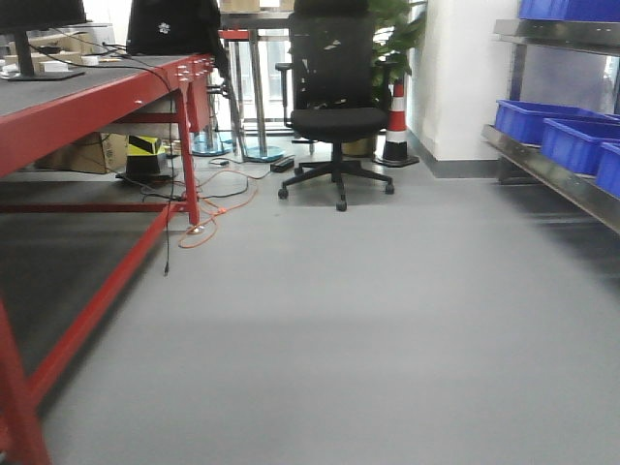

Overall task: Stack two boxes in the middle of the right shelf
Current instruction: 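Hold the box stack in both grippers while driving to the steel shelf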

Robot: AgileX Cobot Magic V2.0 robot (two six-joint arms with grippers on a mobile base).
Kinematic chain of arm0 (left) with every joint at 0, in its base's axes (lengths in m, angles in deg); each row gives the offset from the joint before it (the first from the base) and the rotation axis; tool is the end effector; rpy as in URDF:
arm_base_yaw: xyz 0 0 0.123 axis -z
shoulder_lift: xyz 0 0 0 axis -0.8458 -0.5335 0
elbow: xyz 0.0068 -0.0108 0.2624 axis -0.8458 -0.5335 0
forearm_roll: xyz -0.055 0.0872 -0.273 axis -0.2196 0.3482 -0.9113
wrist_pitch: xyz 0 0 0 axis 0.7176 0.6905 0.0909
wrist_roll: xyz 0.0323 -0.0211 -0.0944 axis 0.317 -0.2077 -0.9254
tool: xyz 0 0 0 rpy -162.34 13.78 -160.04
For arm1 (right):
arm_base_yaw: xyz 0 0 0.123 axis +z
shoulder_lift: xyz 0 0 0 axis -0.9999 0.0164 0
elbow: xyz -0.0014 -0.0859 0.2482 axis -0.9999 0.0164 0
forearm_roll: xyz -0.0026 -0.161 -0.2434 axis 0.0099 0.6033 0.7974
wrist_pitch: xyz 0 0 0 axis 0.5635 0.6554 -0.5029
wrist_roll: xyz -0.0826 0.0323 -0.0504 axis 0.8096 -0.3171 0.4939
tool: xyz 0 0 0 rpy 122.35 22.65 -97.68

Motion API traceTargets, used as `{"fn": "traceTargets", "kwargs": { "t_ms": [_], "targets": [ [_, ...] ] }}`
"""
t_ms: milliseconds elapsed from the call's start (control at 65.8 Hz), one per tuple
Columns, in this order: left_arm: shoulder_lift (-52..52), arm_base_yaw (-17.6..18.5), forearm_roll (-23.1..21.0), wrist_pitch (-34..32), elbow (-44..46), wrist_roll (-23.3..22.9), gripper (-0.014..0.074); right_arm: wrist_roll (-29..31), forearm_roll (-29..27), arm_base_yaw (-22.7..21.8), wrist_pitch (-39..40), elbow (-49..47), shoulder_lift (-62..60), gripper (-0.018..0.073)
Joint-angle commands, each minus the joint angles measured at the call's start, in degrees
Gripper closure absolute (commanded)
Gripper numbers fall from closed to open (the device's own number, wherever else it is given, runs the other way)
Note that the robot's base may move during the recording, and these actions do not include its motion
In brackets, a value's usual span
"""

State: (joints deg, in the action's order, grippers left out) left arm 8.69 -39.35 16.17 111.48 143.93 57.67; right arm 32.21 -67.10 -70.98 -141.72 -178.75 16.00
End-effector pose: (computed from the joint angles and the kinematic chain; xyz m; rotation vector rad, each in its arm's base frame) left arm 0.2676 -0.0832 0.5320 0.1914 2.0506 -0.2068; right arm 0.2806 0.1094 0.5230 -0.4120 2.0292 0.3760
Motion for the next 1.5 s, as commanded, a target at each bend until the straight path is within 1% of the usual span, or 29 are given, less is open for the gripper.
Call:
{"fn": "traceTargets", "kwargs": {
  "t_ms": [0,1489],
  "targets": [
    [0.6,0.0,0.2,-2.9,0.7,0.1,0.0708,1.1,-0.1,-0.1,3.0,-0.7,-0.7,0.0712],
    [0.6,0.0,1.1,-2.9,0.7,0.1,0.0708,1.1,-0.1,-0.1,3.0,-0.7,-0.7,0.0712]
  ]
}}
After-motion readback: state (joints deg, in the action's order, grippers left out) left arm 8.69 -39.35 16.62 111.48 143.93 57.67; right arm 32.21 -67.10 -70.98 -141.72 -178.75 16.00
